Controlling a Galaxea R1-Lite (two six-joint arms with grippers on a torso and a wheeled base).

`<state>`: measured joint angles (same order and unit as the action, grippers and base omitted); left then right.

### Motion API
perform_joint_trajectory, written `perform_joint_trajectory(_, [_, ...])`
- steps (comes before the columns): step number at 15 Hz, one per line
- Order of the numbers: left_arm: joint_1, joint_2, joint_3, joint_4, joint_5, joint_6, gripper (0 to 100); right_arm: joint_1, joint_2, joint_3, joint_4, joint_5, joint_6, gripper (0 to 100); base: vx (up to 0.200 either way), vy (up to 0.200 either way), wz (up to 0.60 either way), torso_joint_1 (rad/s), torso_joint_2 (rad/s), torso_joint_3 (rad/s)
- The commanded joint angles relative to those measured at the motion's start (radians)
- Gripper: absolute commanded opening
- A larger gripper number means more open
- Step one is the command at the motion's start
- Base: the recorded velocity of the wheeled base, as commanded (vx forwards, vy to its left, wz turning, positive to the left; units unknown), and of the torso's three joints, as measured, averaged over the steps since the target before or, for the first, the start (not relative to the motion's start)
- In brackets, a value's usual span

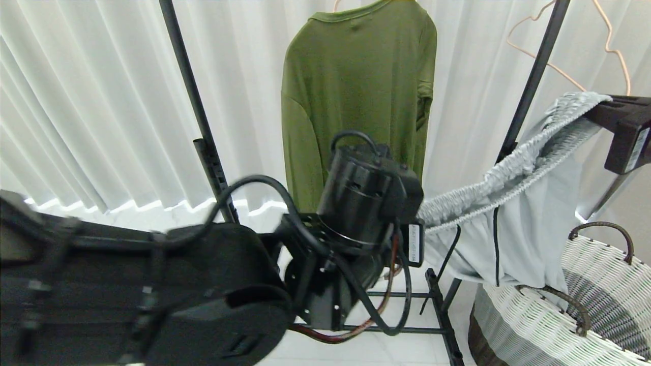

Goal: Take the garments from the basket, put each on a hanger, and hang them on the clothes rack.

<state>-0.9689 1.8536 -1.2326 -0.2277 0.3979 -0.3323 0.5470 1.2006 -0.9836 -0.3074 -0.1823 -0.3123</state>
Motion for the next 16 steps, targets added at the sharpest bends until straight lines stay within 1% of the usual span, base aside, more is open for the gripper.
perform_joint_trajectory(1, [0.022, -0.231, -0.035, 0.134, 0.002, 0.009, 0, 0.004, 0.040, -0.024, -0.015, 0.015, -0.005, 0, 0.000, 0.000, 0.00, 0.000, 0.00, 0.000])
perform_joint_trajectory(2, [0.030, -0.320, -0.071, 0.220, 0.002, 0.010, 0, 0.051, 0.071, -0.040, -0.076, 0.041, -0.008, 0, 0.000, 0.000, 0.00, 0.000, 0.00, 0.000])
perform_joint_trajectory(3, [0.032, -0.373, -0.110, 0.280, 0.002, 0.010, 0, 0.082, 0.102, -0.059, -0.108, 0.043, -0.008, 0, 0.000, 0.000, 0.00, 0.000, 0.00, 0.000])
perform_joint_trajectory(5, [0.042, -0.465, -0.186, 0.432, 0.006, 0.024, 0, 0.122, 0.149, -0.113, -0.121, 0.040, -0.025, 0, 0.000, 0.000, 0.00, 0.000, 0.00, 0.000])
perform_joint_trajectory(7, [0.082, -0.556, -0.154, 0.585, 0.024, 0.062, 0, 0.133, 0.175, -0.156, -0.121, 0.043, -0.057, 0, 0.000, 0.000, 0.00, 0.000, 0.00, 0.000])
perform_joint_trajectory(9, [0.091, -0.622, -0.127, 0.603, 0.050, 0.144, 0, 0.159, 0.197, -0.196, -0.114, 0.043, -0.082, 0, 0.000, 0.000, 0.00, 0.000, 0.00, 0.000])
perform_joint_trajectory(11, [0.093, -0.637, -0.143, 0.602, 0.056, 0.245, 0, 0.175, 0.220, -0.247, -0.108, 0.041, -0.100, 0, 0.000, 0.000, 0.00, 0.000, 0.00, 0.000])
perform_joint_trajectory(12, [0.093, -0.637, -0.171, 0.602, 0.065, 0.303, 0, 0.179, 0.229, -0.294, -0.088, 0.041, -0.111, 0, 0.000, 0.000, 0.00, 0.000, 0.00, 0.000])
perform_joint_trajectory(13, [0.093, -0.634, -0.185, 0.602, 0.067, 0.320, 0, 0.177, 0.232, -0.311, -0.078, 0.041, -0.114, 0, 0.000, 0.000, 0.00, 0.000, 0.00, 0.000])
perform_joint_trajectory(14, [0.093, -0.625, -0.229, 0.602, 0.067, 0.354, 0, 0.179, 0.232, -0.357, -0.038, 0.041, -0.119, 0, 0.000, 0.000, 0.00, 0.000, 0.00, 0.000])
perform_joint_trajectory(15, [0.093, -0.596, -0.298, 0.605, 0.072, 0.391, 0, 0.177, 0.220, -0.406, 0.045, 0.038, -0.122, 0, 0.000, 0.000, 0.00, 0.000, 0.00, 0.000])
perform_joint_trajectory(16, [0.093, -0.587, -0.326, 0.610, 0.076, 0.406, 0, 0.177, 0.209, -0.423, 0.085, 0.038, -0.123, 0, 0.000, 0.000, 0.00, 0.000, 0.00, 0.000])
